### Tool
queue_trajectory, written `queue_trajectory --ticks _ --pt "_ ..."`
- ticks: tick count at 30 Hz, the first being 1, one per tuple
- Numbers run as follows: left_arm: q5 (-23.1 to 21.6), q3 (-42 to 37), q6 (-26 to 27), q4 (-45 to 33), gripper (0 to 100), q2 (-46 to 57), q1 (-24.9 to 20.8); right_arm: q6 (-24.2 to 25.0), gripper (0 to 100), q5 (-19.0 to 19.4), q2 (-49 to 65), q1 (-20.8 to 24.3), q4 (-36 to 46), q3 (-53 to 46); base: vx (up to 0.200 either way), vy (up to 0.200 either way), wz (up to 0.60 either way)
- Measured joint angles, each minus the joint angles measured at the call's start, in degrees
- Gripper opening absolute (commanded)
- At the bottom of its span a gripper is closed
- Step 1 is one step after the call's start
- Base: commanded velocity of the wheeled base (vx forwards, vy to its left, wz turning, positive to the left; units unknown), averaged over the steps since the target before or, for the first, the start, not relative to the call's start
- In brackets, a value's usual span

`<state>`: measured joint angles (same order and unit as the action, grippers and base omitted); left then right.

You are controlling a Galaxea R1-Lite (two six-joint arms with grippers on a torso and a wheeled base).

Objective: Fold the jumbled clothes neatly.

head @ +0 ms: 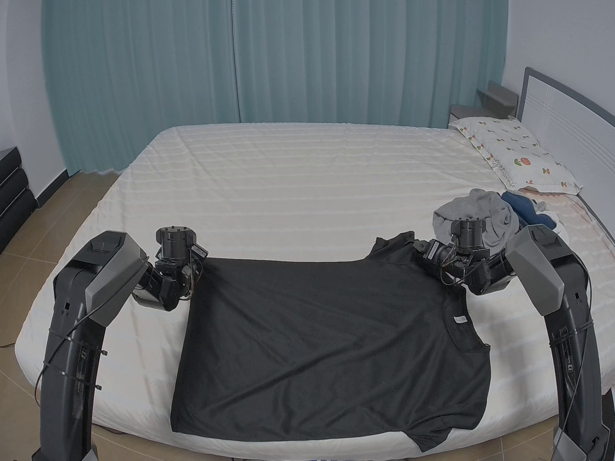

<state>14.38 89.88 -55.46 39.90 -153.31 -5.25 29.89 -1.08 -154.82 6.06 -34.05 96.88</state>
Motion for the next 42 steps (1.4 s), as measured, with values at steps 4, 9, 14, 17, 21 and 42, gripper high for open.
queue_trajectory --ticks 4,9,14,17,21,42 --pt "0.01 -0.16 0.01 -0.02 0 -0.11 -0.04 -1.23 0 -0.57 -1.27 0.57 0.74 3.12 0.0 0.0 0.0" --pt "0.01 -0.27 0.0 -0.02 0 -0.13 -0.06 -1.32 0 -0.85 -2.84 0.85 4.9 6.81 0.0 0.0 0.0" --pt "0.0 -0.3 0.0 0.0 0 -0.13 -0.15 -0.61 0 -1.05 -3.89 0.57 3.49 9.65 0.0 0.0 0.0" --pt "0.01 -0.3 0.01 0.0 0 -0.13 -0.17 0.35 0 -1.43 -4.14 0.0 2.74 11.03 0.0 0.0 0.0" --pt "0.01 -0.38 0.01 -0.02 0 -0.13 -0.2 2.18 0 -2.93 -4.66 -0.66 2.24 13.79 0.0 0.0 0.0" --pt "0.01 0.69 -2.13 0.59 0 -0.22 -0.17 2.35 0 -3.32 -8.72 -0.83 -8.0 17.76 0.0 0.0 0.0"
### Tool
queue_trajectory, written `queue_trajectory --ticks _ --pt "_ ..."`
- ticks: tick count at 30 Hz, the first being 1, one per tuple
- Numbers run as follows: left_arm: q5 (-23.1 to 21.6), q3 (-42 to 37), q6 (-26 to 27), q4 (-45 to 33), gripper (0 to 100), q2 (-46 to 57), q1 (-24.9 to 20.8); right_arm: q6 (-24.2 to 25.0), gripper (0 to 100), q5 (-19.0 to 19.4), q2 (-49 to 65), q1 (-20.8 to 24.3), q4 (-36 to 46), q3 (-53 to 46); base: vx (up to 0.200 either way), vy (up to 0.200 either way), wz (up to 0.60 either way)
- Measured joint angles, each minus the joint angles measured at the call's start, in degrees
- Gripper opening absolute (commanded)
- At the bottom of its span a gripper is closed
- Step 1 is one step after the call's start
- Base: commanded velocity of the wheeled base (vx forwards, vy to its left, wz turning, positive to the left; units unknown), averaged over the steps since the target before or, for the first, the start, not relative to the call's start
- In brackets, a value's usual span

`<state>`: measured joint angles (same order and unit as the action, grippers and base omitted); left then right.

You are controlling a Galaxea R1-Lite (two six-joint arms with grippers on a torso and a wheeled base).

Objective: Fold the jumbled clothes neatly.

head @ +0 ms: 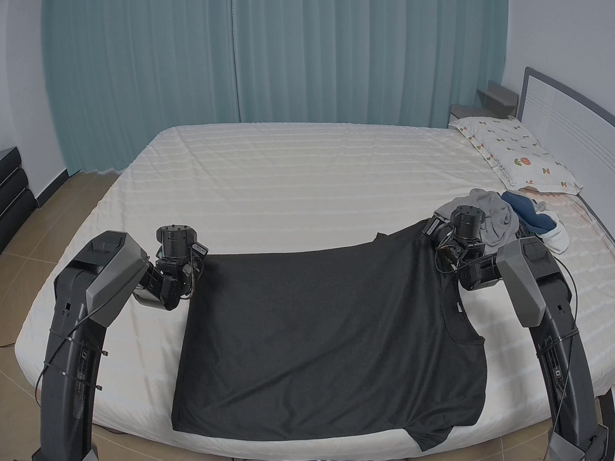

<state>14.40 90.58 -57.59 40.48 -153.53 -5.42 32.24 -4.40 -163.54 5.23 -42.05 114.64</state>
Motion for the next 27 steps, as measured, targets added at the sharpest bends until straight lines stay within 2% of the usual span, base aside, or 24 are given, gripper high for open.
queue_trajectory --ticks 7,8,9,20,27 --pt "-0.06 1.05 -0.05 -0.04 0 -0.39 -0.02 -2.17 0 0.0 -1.34 -0.02 -0.23 -0.04 0.0 0.0 0.0" --pt "-0.06 1.16 -0.05 -0.12 0 -0.48 -0.06 -2.28 100 -0.05 -1.6 -0.06 -0.13 -0.06 0.0 0.0 0.0" --pt "-0.09 1.27 -0.05 -0.15 100 -0.55 -0.11 -2.35 100 -0.06 -1.87 -0.09 0.01 -0.06 0.0 0.0 0.0" --pt "-0.23 1.46 0.04 -0.15 100 -0.94 -0.38 -2.17 100 -0.13 -2.36 0.2 0.41 -1.41 0.0 0.0 0.0" --pt "-0.33 -0.59 -0.05 -0.11 100 0.06 -0.38 -0.11 100 0.22 3.12 -0.5 -0.9 -13.35 0.0 0.0 0.0"
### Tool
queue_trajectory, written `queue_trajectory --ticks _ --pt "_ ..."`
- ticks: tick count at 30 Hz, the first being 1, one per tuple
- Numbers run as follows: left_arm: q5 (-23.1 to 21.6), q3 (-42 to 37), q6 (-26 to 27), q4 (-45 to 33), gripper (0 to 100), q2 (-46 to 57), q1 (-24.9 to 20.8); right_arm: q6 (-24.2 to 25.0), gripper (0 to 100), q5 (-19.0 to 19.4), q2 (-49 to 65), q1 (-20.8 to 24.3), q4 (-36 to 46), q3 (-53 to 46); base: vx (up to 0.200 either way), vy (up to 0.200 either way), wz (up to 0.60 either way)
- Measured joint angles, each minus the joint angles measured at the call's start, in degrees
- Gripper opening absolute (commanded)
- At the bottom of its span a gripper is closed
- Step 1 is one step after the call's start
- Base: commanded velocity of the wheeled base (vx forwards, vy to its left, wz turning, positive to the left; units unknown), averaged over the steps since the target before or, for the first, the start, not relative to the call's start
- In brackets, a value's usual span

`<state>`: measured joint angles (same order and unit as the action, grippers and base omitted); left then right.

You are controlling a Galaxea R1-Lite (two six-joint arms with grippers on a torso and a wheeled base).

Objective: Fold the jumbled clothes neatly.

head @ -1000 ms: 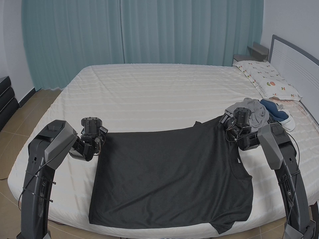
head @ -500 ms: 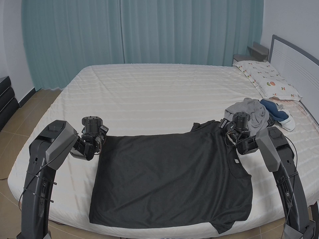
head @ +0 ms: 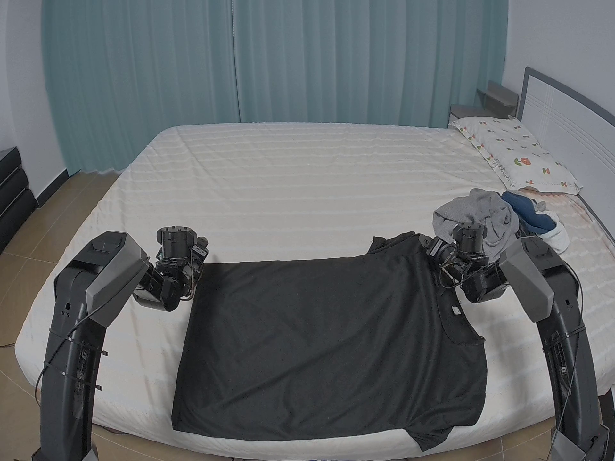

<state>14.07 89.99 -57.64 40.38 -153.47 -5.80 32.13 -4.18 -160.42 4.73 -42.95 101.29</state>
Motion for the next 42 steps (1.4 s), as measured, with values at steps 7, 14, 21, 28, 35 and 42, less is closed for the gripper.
queue_trajectory --ticks 7,14,21,28,35,42 --pt "-1.38 -5.73 -0.3 0.05 100 4.43 0.07 4.02 100 1.4 10.11 -0.71 -1.44 -18.41 0.0 0.0 0.0" --pt "-2.8 -14.49 -0.96 0.56 100 10.39 -0.26 8.53 100 5.19 22.21 -0.88 -3.39 -38.42 0.0 0.0 0.0" --pt "-5.64 -31.39 -3.05 5.25 100 17.52 -1.55 10.95 100 7.63 31.91 -0.66 -7.52 -57.22 -0.143 0.0 0.0" --pt "-7.97 -50.83 -4.57 15.04 100 23.42 -4.39 12.09 100 11.64 37.18 -0.3 -15.46 -74.73 -0.2 0.0 0.0" --pt "-9.89 -62.62 -5.05 21.09 100 27.31 -7.09 12.51 100 15.24 39.08 -0.27 -21.15 -85.48 -0.171 0.0 0.0" --pt "-11.82 -67.45 0.74 21.5 100 28.66 -7.89 12.15 100 15.57 38.83 -0.2 -21.54 -87.43 0.0 0.0 0.0"
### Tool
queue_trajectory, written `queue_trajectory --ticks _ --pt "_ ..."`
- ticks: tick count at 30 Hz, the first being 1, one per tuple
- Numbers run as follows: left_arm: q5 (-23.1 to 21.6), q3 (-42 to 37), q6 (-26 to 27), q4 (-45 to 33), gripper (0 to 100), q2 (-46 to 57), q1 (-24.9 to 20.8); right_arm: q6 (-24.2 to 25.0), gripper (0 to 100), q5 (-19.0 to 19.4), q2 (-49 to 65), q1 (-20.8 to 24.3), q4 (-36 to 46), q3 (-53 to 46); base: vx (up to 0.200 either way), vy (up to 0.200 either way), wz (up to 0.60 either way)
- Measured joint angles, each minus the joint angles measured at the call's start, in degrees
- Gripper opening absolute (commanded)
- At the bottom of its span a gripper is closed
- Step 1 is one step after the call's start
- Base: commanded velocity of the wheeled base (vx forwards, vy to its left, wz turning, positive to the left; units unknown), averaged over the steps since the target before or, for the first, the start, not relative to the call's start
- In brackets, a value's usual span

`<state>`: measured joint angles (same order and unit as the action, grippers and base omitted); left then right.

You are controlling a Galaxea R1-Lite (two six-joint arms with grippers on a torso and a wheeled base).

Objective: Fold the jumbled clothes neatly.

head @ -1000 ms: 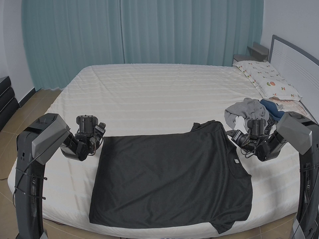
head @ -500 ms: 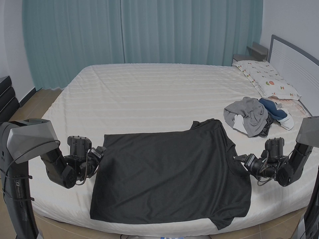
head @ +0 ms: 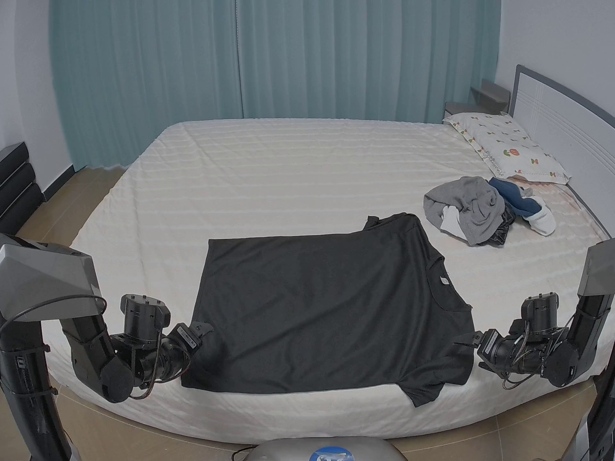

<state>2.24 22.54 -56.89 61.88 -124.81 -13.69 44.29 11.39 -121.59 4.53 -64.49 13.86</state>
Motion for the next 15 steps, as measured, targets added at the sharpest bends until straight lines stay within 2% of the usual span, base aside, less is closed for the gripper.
queue_trajectory --ticks 11,15 --pt "0.35 -2.89 5.77 -0.11 100 -1.13 -0.23 -0.09 100 0.05 -0.46 0.1 -0.13 -0.52 0.0 0.0 0.0" --pt "0.77 -3.0 6.34 -0.02 100 -2.4 -1.08 -0.09 100 0.02 -0.51 0.1 -0.24 -0.63 0.0 0.0 0.0"
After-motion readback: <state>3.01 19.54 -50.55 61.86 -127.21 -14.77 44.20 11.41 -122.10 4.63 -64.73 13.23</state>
